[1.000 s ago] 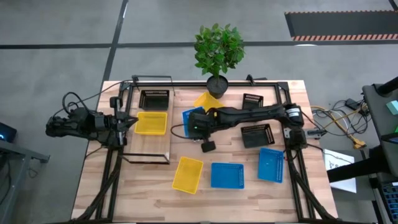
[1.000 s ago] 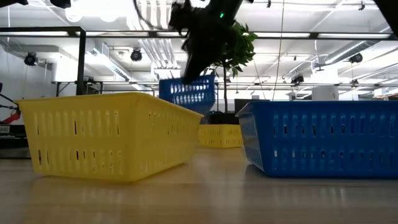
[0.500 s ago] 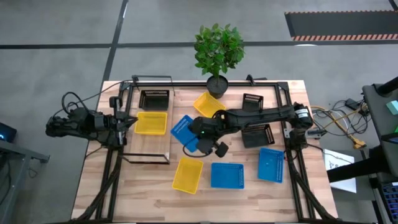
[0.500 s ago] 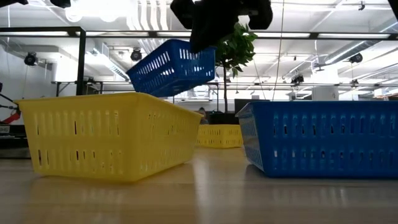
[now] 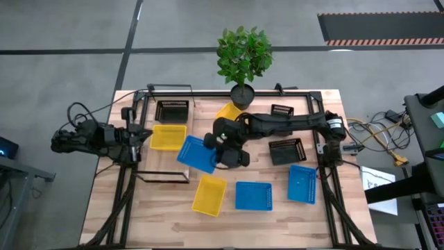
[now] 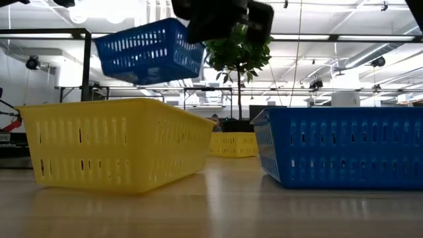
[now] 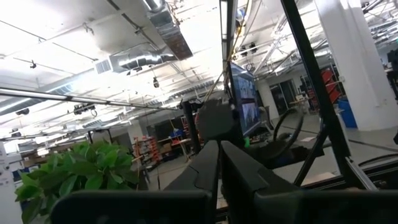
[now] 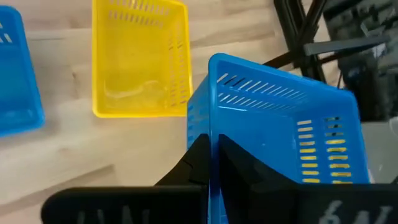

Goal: Stack baskets on shelf by color
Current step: Put the top blue basket on the shelf

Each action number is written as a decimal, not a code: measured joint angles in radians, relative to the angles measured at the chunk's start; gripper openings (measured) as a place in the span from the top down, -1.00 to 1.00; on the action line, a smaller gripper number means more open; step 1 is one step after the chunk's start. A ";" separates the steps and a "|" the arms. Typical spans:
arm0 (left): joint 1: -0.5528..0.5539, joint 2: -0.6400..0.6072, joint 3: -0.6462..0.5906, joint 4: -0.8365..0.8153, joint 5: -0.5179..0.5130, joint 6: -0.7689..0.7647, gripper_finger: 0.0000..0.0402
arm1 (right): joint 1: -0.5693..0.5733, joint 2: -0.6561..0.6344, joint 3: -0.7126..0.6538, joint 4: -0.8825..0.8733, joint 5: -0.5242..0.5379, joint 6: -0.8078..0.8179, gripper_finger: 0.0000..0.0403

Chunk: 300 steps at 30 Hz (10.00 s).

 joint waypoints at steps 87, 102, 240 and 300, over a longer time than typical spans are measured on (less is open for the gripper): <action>0.000 0.000 -0.002 0.005 0.000 0.008 0.99 | -0.034 0.200 0.000 0.436 0.053 0.268 0.58; 0.000 0.000 -0.004 0.005 0.000 0.027 0.99 | -0.035 0.189 0.022 0.274 0.312 1.230 0.61; 0.039 1.732 1.003 -0.781 0.000 -0.871 0.92 | 0.182 -0.828 -1.075 0.619 0.536 1.240 0.55; -0.066 1.522 1.271 -1.717 -0.061 -1.602 1.00 | 0.182 -0.828 -1.082 0.594 0.537 1.166 0.55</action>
